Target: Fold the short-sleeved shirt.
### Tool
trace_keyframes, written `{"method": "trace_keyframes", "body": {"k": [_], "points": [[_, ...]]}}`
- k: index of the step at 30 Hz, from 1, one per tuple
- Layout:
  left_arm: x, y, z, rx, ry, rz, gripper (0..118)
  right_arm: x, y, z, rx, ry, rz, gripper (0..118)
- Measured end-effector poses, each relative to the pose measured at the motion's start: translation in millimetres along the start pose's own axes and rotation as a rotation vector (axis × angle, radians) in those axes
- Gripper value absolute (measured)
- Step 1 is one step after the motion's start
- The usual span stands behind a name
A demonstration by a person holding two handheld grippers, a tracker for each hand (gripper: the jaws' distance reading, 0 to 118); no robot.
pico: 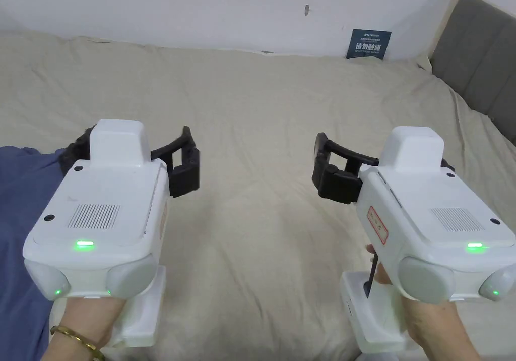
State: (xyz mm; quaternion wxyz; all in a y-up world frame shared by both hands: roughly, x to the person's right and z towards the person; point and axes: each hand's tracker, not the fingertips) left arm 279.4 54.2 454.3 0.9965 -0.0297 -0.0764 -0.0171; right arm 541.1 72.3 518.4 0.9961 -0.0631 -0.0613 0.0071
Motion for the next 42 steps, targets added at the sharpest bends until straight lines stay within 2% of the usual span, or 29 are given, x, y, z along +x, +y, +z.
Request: {"method": "trace_keyframes", "body": {"k": [2, 3, 4, 5, 6, 8, 42], "points": [[1.7, 1.2, -0.4, -0.001, 0.006, -0.026, 50, -0.6, 0.3, 0.5, 0.003, -0.007, 0.001, 75], [2.3, 1.8, -0.8, -0.002, 0.005, -0.036, 27, -0.2, 0.6, 0.0, -0.001, -0.007, -0.004, 49], [2.2, 2.0, -0.5, 0.001, 0.002, -0.039, 20, 1.8, 0.4, -1.8, -0.012, -0.004, -0.015, 30], [1.5, 1.6, -0.2, 0.004, -0.005, -0.038, 15, 2.9, 0.4, -2.2, -0.019, 0.003, -0.029, 17], [1.4, 2.6, 0.3, 0.004, -0.01, -0.034, 5, 3.5, 0.4, -2.1, -0.021, 0.002, -0.035, 12], [1.6, 4.4, 1.1, 0.002, -0.011, -0.02, 0, 4.8, 1.6, -2.8, -0.03, 0.001, -0.04, 2], [3.0, 2.3, 2.3, -0.024, -0.027, -0.03, 0, 7.1, 5.4, 5.1, -0.053, -0.001, -0.04, 1]]}}
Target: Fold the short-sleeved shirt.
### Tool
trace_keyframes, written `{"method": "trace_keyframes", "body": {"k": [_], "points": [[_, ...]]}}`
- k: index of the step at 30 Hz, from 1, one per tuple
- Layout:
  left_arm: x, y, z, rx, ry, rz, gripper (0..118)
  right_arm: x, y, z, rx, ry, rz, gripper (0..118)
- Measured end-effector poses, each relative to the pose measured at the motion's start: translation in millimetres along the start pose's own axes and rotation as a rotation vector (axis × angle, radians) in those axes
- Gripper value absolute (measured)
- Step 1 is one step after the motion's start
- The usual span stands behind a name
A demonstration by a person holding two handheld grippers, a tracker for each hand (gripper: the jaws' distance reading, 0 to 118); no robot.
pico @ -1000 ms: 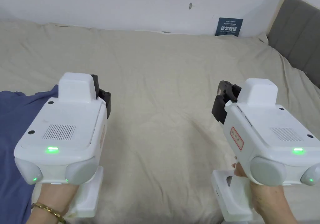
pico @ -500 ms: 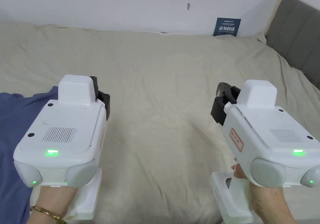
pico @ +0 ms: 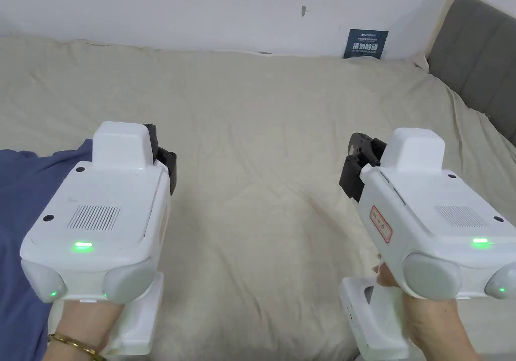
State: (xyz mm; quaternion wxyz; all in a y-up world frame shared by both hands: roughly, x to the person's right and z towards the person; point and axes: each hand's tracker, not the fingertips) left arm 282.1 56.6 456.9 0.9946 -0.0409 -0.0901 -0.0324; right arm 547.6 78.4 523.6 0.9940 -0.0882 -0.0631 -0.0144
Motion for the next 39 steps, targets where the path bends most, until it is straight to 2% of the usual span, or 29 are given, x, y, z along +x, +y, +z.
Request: {"method": "trace_keyframes", "body": {"k": [7, 23, 30, 35, 36, 37, 38, 39], "points": [[-28.8, 0.0, 11.6, 0.002, 0.072, 0.017, 0, -27.4, 3.9, -8.1, 0.005, 0.073, 0.028, 1], [-151.0, -9.1, 94.8, -0.007, 0.463, 0.025, 0, -172.7, 0.4, -29.3, 0.001, 0.472, 0.1, 1], [-177.3, -16.5, 119.7, -0.026, 0.545, 0.044, 0, -207.0, -3.3, -27.7, -0.014, 0.55, 0.118, 1], [-186.0, -19.6, 122.7, -0.041, 0.566, 0.058, 0, -213.9, -4.5, -28.8, -0.019, 0.569, 0.12, 1], [-188.1, -20.0, 121.4, -0.048, 0.564, 0.067, 3, -214.1, -4.3, -29.0, -0.021, 0.569, 0.12, 1], [-191.0, -19.9, 119.2, -0.057, 0.558, 0.079, 12, -214.2, -4.1, -29.4, -0.023, 0.571, 0.12, 1], [-194.1, -19.9, 115.8, -0.065, 0.558, 0.086, 29, -214.7, -3.6, -30.2, -0.024, 0.571, 0.12, 1], [-197.8, -20.2, 111.0, -0.078, 0.554, 0.095, 56, -214.5, -3.2, -31.1, -0.024, 0.571, 0.122, 1]]}}
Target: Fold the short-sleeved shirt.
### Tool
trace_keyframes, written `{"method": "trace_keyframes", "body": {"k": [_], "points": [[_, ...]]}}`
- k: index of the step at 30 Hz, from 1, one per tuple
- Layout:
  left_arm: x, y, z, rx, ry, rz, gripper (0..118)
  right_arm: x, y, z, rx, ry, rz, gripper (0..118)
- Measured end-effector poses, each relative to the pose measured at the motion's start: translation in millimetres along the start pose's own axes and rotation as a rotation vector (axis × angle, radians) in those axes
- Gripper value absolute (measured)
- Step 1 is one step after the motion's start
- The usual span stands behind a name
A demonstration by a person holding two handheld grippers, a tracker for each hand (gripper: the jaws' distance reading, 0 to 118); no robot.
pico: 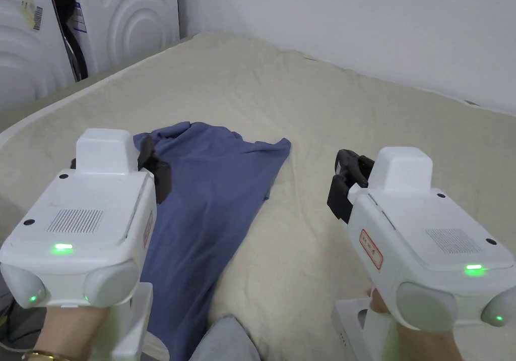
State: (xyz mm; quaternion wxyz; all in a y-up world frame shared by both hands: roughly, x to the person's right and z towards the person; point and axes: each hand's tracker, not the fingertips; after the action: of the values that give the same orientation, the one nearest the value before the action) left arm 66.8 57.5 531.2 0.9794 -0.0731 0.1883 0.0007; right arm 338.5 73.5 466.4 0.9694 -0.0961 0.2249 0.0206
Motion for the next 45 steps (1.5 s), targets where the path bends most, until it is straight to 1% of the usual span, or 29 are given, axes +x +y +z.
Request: {"method": "trace_keyframes", "body": {"k": [1, 3, 5, 6, 8, 10, 12, 14, 15, 18, 20, 23, 24, 25, 26, 27, 28, 29, 30, 31, 32, 33, 35, 37, 41, 42, 45], "points": [[-1.6, 1.5, -7.6, -0.026, -0.017, 0.005, 68, 1.0, 0.6, -0.8, -0.001, -0.001, 0.003, 1], [-4.7, 6.3, -27.0, -0.086, -0.082, 0.024, 85, 4.7, 1.5, -3.7, -0.003, -0.002, 0.004, 1], [-4.9, 13.1, -53.7, -0.17, -0.145, 0.013, 111, 8.5, 2.2, -7.0, -0.007, -0.007, 0.003, 1], [-4.5, 16.3, -67.2, -0.199, -0.167, 0.013, 118, 10.6, 2.4, -8.9, -0.009, -0.009, 0.001, 1], [-0.6, 23.7, -93.5, -0.203, -0.19, 0.01, 118, 14.7, 2.9, -13.3, -0.014, -0.011, -0.005, 1], [3.8, 29.3, -132.0, -0.275, -0.247, 0.0, 118, 20.5, 1.3, -19.1, -0.02, -0.017, -0.014, 1], [15.8, 30.0, -177.6, -0.361, -0.287, -0.04, 118, 27.9, -1.8, -27.6, -0.034, -0.02, -0.025, 1], [28.5, 20.3, -230.4, -0.438, -0.282, -0.071, 118, 35.4, -5.6, -36.0, -0.052, -0.026, -0.03, 1], [34.0, 14.4, -254.0, -0.485, -0.281, -0.081, 118, 38.1, -8.0, -40.3, -0.063, -0.033, -0.029, 1], [53.3, -14.2, -325.1, -0.655, -0.281, -0.039, 118, 52.7, -17.6, -53.2, -0.114, -0.057, -0.035, 1], [61.8, -45.7, -383.7, -0.79, -0.297, -0.017, 118, 65.1, -26.9, -62.2, -0.151, -0.067, -0.043, 1], [71.1, -82.7, -426.8, -0.914, -0.223, -0.049, 118, 80.2, -39.5, -74.1, -0.198, -0.093, -0.045, 1], [77.1, -88.4, -427.2, -0.934, -0.205, -0.064, 117, 84.6, -43.4, -77.3, -0.214, -0.102, -0.052, 1], [78.5, -94.5, -432.7, -0.945, -0.198, -0.063, 113, 89.3, -47.6, -80.5, -0.229, -0.108, -0.06, 1], [79.3, -99.1, -437.1, -0.951, -0.209, -0.056, 104, 93.3, -51.6, -83.1, -0.238, -0.112, -0.066, 1], [79.5, -102.2, -440.1, -0.963, -0.22, -0.049, 81, 96.5, -55.3, -85.3, -0.246, -0.116, -0.069, 1], [81.2, -102.0, -438.6, -0.979, -0.225, -0.041, 64, 99.3, -58.7, -87.4, -0.254, -0.121, -0.073, 1], [84.2, -102.5, -437.2, -0.992, -0.186, -0.053, 56, 101.5, -61.5, -89.1, -0.261, -0.126, -0.076, 1], [84.7, -101.6, -434.4, -0.972, -0.153, -0.077, 36, 103.3, -63.6, -90.1, -0.266, -0.131, -0.083, 1], [84.3, -98.6, -430.2, -0.964, -0.185, -0.061, 2, 104.6, -65.2, -90.2, -0.269, -0.135, -0.092, 1], [83.7, -94.3, -428.5, -0.949, -0.217, -0.046, 0, 105.6, -66.1, -88.9, -0.267, -0.137, -0.104, 1], [88.5, -92.0, -424.2, -0.953, -0.19, -0.046, 0, 106.1, -66.5, -87.3, -0.264, -0.137, -0.113, 1], [92.7, -89.5, -413.1, -0.936, -0.211, -0.046, 0, 105.0, -65.0, -81.9, -0.26, -0.142, -0.118, 1], [86.7, -81.5, -403.7, -0.864, -0.168, -0.069, 0, 104.9, -61.1, -72.8, -0.255, -0.146, -0.117, 1], [62.7, -40.6, -367.5, -0.728, -0.155, 0.127, 0, 105.2, -48.8, -57.0, -0.212, -0.17, -0.113, 1], [58.7, -30.4, -357.8, -0.702, -0.162, 0.148, 0, 105.1, -45.3, -51.0, -0.196, -0.177, -0.11, 1], [41.7, 8.1, -320.9, -0.618, -0.193, 0.089, 0, 103.7, -34.9, -30.3, -0.146, -0.193, -0.098, 1]]}}
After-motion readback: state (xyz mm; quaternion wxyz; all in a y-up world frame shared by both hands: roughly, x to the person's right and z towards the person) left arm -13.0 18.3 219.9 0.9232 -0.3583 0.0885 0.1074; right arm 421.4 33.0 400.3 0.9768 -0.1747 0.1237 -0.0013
